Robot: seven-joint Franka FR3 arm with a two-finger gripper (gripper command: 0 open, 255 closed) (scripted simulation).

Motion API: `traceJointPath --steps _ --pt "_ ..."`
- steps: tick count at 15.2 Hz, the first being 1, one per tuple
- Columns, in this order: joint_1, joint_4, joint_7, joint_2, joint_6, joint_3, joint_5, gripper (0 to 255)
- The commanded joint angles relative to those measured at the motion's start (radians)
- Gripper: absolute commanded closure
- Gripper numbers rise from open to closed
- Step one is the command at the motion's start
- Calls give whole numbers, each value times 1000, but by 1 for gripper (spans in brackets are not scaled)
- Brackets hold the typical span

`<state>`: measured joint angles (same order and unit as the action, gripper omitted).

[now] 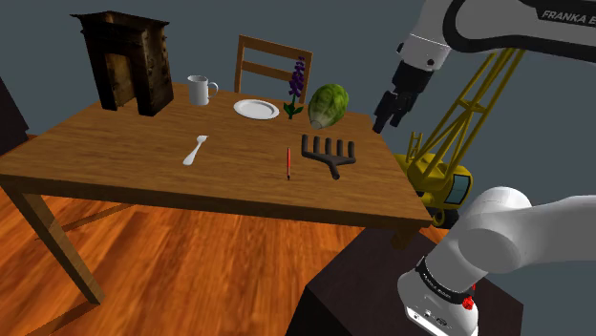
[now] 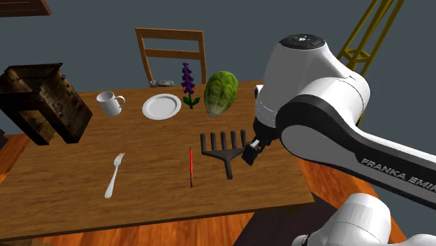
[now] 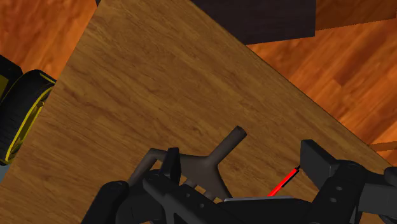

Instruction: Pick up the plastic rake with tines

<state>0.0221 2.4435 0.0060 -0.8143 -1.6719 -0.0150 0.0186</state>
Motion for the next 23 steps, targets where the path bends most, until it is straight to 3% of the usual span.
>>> traceJointPath --steps 1,9,16,23 --pt "0 0 0 0 0 0 0 0" --pt "89 -7 330 294 -197 78 66 0" --pt "154 -60 596 569 -345 103 104 0" --pt "153 -16 595 616 -435 105 107 0"
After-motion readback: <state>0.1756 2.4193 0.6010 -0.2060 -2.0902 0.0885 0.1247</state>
